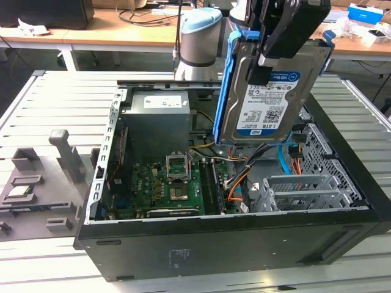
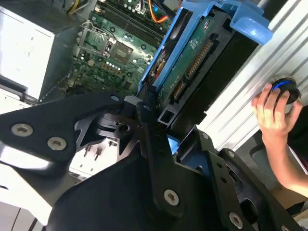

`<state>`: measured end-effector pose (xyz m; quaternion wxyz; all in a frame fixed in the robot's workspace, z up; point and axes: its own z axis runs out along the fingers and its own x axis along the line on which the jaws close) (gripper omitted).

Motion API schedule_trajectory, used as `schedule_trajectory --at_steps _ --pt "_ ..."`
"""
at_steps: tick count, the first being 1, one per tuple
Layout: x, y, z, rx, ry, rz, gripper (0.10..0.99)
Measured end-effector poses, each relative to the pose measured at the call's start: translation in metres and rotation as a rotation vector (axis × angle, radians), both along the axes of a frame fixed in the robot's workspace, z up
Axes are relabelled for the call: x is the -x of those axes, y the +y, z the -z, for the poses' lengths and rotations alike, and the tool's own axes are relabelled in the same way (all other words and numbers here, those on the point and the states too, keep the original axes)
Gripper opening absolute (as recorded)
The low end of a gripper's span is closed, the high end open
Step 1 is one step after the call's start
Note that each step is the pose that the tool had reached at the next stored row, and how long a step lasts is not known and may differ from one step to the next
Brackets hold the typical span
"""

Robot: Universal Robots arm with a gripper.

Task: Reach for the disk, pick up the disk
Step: 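Pick up the disk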

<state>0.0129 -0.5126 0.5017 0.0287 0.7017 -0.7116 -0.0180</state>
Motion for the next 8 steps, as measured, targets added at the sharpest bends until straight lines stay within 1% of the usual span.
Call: schedule_trajectory --at_steps 1,4,5,7,8 --pt "0.0 -0.0151 0.0004 0.0 0.0 0.0 0.369" --pt "0.0 -0.0286 0.0013 0.0 0.0 0.0 0.369" --pt "0.0 -0.0323 0.0018 0.0 0.0 0.0 0.369" --pt "0.0 -0.0374 0.004 0.0 0.0 0.0 0.369" --pt "-0.0002 -0.0391 0.0068 0.0 0.0002 0.0 0.369"
